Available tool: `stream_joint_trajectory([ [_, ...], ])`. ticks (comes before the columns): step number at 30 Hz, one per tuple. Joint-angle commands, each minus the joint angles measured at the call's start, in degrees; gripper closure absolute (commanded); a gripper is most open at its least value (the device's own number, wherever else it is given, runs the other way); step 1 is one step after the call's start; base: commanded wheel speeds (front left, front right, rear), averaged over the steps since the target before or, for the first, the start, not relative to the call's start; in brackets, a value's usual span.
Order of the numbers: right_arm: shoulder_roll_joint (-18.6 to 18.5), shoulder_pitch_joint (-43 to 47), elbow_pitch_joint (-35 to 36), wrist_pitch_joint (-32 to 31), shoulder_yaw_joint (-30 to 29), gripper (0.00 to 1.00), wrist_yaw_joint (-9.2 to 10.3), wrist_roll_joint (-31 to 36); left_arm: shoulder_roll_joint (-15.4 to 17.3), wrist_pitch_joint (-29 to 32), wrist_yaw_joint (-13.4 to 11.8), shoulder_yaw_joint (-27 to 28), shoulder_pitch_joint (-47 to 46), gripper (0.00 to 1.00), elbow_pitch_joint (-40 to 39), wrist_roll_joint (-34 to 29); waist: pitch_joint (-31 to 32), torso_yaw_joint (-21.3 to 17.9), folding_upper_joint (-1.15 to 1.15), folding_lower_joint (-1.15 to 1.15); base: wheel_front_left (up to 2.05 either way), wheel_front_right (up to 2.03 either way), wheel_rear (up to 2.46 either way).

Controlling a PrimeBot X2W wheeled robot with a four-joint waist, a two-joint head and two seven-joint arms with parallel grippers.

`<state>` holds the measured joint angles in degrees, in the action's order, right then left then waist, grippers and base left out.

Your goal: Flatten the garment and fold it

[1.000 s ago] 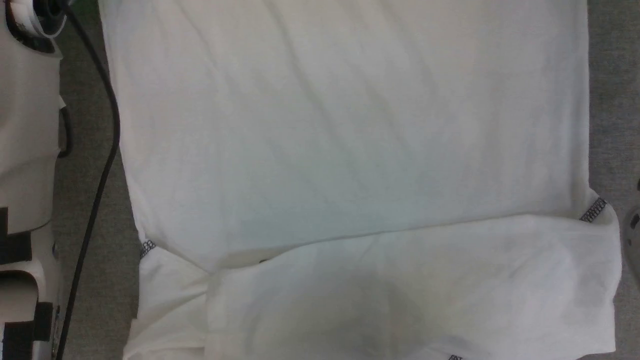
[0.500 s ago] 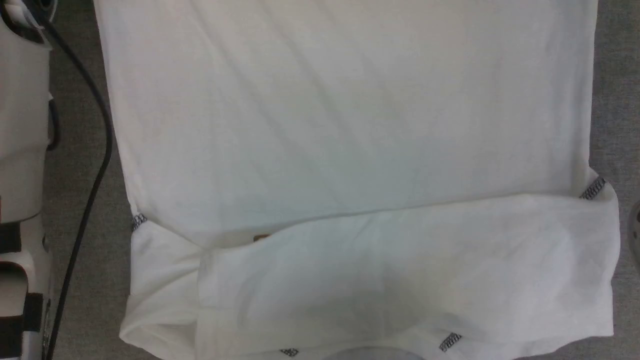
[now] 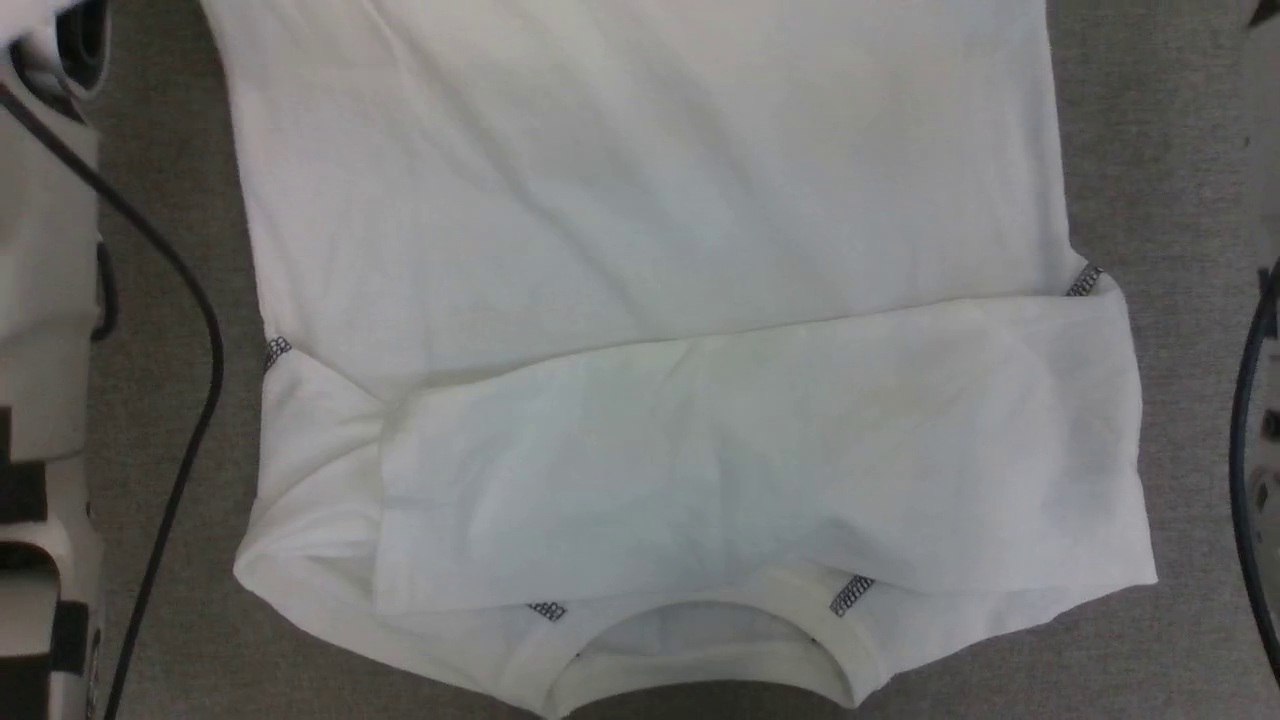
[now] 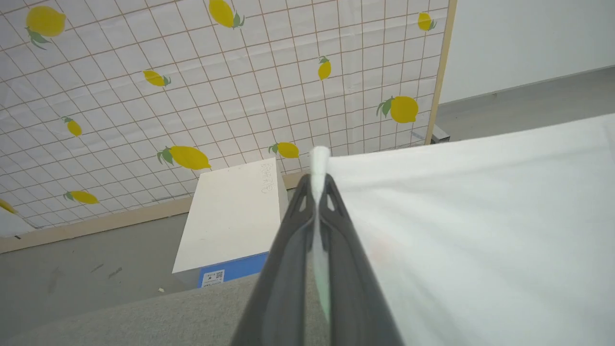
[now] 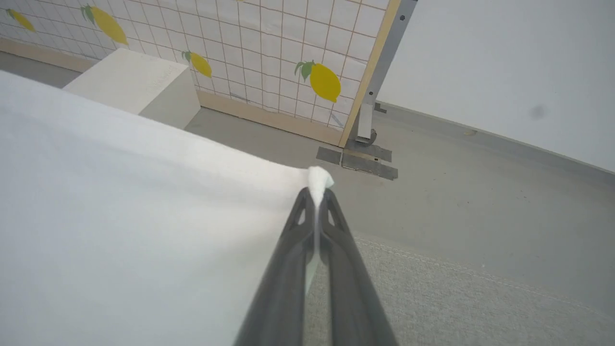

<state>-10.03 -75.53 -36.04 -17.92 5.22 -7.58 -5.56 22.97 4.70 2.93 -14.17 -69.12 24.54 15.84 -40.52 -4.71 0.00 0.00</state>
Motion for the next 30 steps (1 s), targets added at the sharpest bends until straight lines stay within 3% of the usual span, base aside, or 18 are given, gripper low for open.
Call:
stream_joint_trajectory([
  [1, -0.8, 2.9, 1.1, 1.0, 1.5, 1.00, 0.09, -2.7, 0.7, -0.5, 0.6, 0.0, 3.5, 1.00, -0.2, 0.8, 5.2, -0.2, 0.00, 0.00, 0.00, 0.00, 0.00],
  [8, -6.6, 18.2, 12.3, 3.1, 9.0, 1.00, 0.09, -11.8, 1.4, -1.1, 1.2, 1.8, 21.6, 1.00, -7.0, 6.8, 15.7, 0.2, 0.00, 0.00, 0.00, 0.00, 0.00],
  [15, -12.0, 38.1, 27.3, 2.0, 8.6, 1.00, 0.09, -14.8, 1.5, 2.2, -2.2, 4.6, 45.1, 1.00, -19.6, 13.1, 24.5, 1.1, 0.00, 0.00, 0.00, 0.00, 0.00],
  [22, -10.2, 58.2, 38.2, -2.5, -0.1, 1.00, 0.09, -14.0, -0.1, 6.0, -4.3, 4.2, 64.2, 1.00, -28.8, 18.3, 28.7, 3.0, 0.00, 0.00, 0.00, 0.00, 0.00],
  [30, -4.9, 75.6, 45.4, -7.3, -6.5, 1.00, 0.09, -13.3, -1.5, 7.6, -5.5, 2.9, 76.2, 1.00, -31.7, 21.5, 31.2, 4.1, 0.00, 0.00, 0.00, 0.00, 0.00],
])
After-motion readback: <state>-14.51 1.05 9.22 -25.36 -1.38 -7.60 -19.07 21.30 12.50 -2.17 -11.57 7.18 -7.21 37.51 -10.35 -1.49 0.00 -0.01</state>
